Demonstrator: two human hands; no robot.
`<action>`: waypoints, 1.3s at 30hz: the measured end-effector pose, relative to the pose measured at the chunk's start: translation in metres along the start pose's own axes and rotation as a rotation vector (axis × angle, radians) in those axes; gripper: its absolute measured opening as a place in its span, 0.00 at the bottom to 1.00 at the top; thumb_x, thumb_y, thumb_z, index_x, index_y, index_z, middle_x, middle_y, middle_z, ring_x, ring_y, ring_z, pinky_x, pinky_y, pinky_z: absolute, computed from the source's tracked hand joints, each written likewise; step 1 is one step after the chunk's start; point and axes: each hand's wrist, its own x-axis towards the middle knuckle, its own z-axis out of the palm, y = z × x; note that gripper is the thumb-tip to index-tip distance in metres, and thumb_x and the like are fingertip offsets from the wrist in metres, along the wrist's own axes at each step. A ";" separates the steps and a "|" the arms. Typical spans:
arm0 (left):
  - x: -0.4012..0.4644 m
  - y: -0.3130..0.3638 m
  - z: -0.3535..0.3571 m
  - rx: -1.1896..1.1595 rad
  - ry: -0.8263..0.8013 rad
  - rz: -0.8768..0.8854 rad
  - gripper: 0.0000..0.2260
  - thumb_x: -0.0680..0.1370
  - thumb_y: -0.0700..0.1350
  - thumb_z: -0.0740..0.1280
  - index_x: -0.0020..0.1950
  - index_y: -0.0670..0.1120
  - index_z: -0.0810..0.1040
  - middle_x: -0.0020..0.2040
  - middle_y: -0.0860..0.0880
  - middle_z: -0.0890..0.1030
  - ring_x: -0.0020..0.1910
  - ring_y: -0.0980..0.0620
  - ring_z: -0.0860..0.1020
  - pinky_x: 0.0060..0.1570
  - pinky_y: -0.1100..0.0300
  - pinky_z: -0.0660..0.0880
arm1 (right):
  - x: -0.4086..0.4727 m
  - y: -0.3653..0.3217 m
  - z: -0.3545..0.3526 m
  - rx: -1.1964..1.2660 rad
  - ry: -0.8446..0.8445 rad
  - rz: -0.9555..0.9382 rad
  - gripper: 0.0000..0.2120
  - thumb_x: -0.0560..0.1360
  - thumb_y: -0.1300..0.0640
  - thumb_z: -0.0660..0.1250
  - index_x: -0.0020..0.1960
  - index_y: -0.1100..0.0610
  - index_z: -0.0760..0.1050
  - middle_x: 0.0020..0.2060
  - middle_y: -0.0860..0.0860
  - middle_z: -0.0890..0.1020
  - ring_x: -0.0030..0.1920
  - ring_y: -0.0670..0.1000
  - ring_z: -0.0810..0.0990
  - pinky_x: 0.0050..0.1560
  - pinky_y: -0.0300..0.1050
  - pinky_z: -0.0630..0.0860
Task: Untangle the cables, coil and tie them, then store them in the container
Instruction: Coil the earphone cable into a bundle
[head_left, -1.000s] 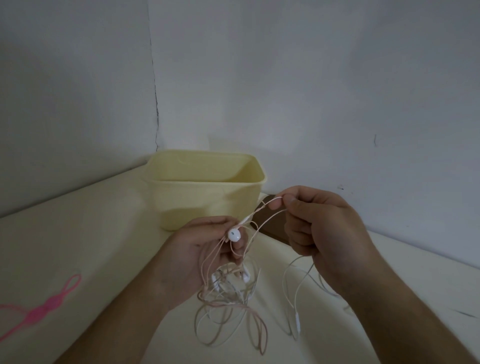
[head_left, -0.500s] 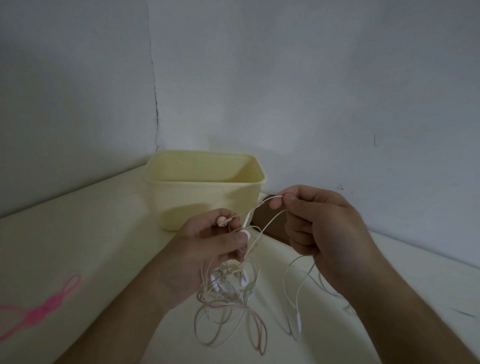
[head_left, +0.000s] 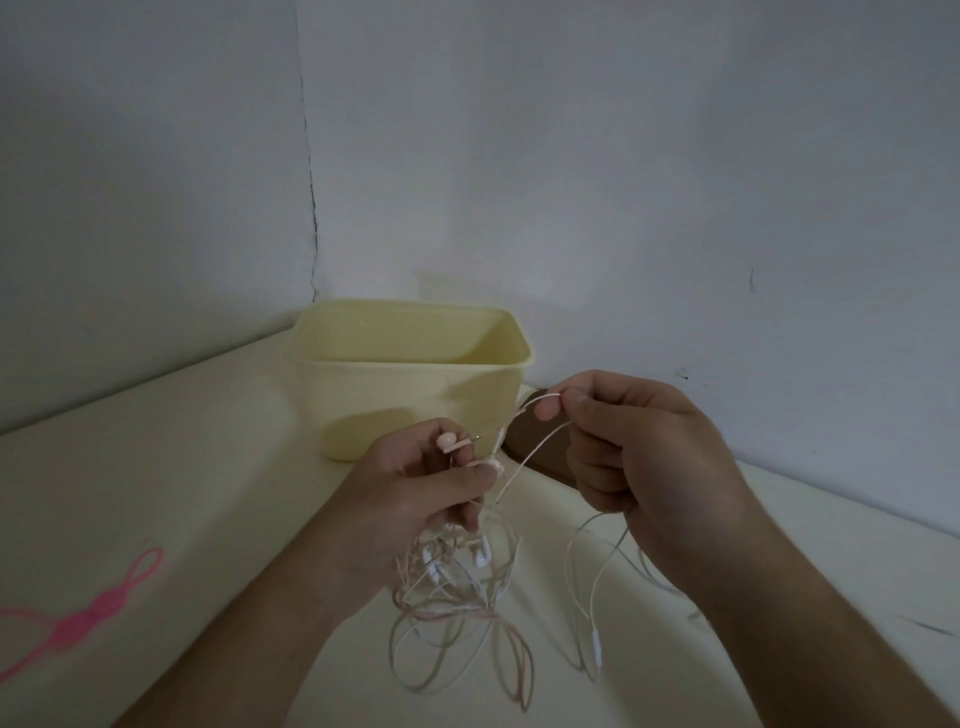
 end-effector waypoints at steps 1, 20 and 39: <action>-0.001 0.001 0.001 0.007 -0.029 -0.009 0.09 0.73 0.39 0.73 0.39 0.44 0.73 0.37 0.42 0.72 0.36 0.46 0.75 0.37 0.55 0.76 | 0.000 0.000 -0.001 0.004 0.001 -0.002 0.14 0.86 0.66 0.60 0.46 0.64 0.82 0.25 0.47 0.59 0.25 0.46 0.53 0.28 0.37 0.51; 0.000 -0.009 0.006 0.206 0.133 0.062 0.06 0.82 0.37 0.69 0.50 0.41 0.86 0.35 0.42 0.82 0.33 0.45 0.75 0.32 0.56 0.75 | -0.004 -0.008 0.001 0.137 -0.129 0.074 0.15 0.83 0.66 0.60 0.57 0.63 0.86 0.27 0.48 0.55 0.26 0.47 0.51 0.27 0.39 0.52; 0.001 -0.007 0.002 0.351 0.275 -0.031 0.14 0.78 0.30 0.64 0.40 0.43 0.85 0.38 0.42 0.84 0.35 0.48 0.80 0.31 0.56 0.74 | -0.004 -0.011 -0.002 0.188 -0.066 0.086 0.16 0.82 0.68 0.59 0.57 0.64 0.86 0.26 0.47 0.55 0.26 0.47 0.50 0.26 0.39 0.50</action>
